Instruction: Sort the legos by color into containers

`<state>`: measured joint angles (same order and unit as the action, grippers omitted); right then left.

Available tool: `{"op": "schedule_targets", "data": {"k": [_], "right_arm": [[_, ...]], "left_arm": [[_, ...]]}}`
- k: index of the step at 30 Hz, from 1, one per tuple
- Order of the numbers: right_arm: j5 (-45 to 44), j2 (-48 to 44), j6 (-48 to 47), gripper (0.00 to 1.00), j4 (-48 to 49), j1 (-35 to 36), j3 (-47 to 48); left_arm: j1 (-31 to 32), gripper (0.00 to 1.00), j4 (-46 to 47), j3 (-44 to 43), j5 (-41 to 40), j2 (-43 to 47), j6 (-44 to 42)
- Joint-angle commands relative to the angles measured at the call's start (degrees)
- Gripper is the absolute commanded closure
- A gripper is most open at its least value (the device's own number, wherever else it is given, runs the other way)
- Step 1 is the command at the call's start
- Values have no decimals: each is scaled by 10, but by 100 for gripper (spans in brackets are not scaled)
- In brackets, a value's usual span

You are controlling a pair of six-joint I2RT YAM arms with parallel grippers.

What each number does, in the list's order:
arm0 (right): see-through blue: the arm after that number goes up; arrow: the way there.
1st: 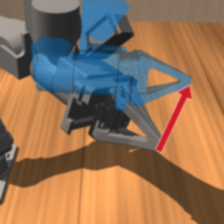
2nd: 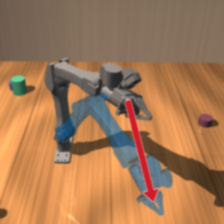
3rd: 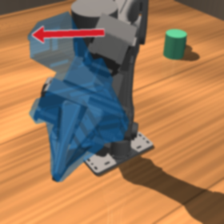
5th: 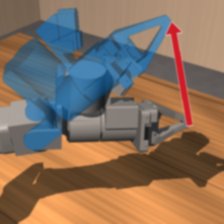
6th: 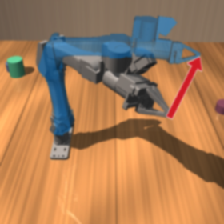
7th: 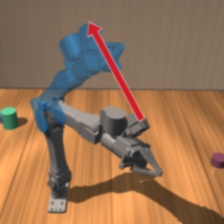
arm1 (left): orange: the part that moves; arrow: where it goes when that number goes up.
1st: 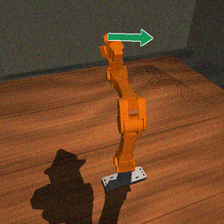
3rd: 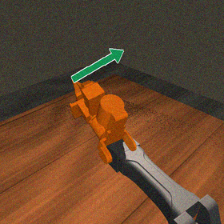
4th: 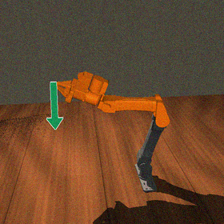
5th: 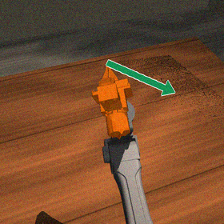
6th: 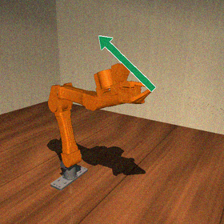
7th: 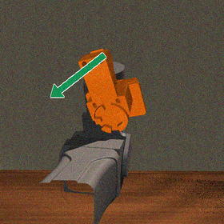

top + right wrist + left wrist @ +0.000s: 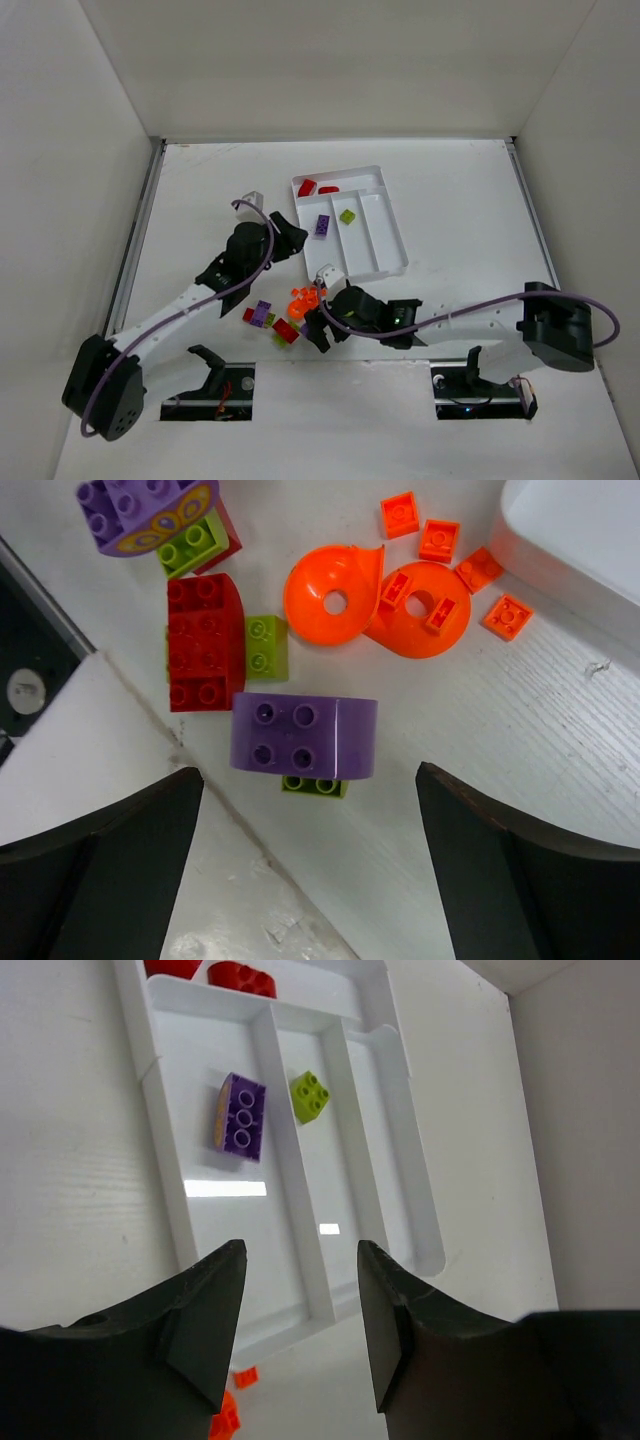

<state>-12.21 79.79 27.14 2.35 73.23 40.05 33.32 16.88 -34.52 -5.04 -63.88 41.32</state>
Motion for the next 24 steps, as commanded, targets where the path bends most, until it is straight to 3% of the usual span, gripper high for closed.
{"op": "schedule_targets", "data": {"k": [1, 7, 15, 20, 24], "right_arm": [[-10, 28, -47, 5, -5, 6, 45], [-4, 73, -57, 3, -22, 16, 74], [-3, 118, -56, 6, -23, 14, 102], [-6, 121, -50, 20, -23, 11, 101], [-11, 107, -45, 36, -28, 6, 95]], "left_arm": [[3, 54, -68, 38, -8, 76, -5], [-4, 55, -122, 74, -2, 150, 1], [-1, 55, -147, 64, -1, 149, -2], [-5, 55, -156, 61, -1, 167, -3], [-1, 55, -163, 48, -1, 171, -4]]}}
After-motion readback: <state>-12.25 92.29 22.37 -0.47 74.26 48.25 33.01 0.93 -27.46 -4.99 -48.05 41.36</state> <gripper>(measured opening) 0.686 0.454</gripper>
